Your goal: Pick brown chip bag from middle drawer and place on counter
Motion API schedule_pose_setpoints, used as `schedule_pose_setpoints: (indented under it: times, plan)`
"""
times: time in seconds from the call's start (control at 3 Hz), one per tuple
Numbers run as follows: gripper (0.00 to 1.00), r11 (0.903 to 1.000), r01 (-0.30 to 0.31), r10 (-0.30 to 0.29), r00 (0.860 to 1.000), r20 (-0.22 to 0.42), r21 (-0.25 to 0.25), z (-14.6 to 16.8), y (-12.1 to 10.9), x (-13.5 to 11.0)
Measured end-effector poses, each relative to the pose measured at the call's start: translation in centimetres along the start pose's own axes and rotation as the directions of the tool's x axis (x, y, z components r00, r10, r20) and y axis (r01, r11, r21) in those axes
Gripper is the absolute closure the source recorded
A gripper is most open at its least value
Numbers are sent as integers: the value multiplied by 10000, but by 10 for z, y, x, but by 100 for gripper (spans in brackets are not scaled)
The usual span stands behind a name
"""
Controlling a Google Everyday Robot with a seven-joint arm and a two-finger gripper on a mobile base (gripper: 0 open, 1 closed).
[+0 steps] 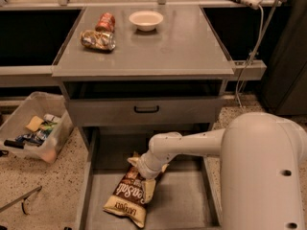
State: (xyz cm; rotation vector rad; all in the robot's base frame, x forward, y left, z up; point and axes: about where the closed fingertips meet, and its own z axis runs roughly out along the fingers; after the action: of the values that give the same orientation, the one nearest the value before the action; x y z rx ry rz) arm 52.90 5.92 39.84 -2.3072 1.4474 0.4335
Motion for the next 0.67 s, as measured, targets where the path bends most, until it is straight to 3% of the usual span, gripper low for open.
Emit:
schedule_pose_setpoints:
  times: [0.33,0.67]
  plan:
    - [0,10000,-49,49,10000,32,-1,3,-1,2]
    - [0,9995,-91,97,9998,189,-313,16,3,3]
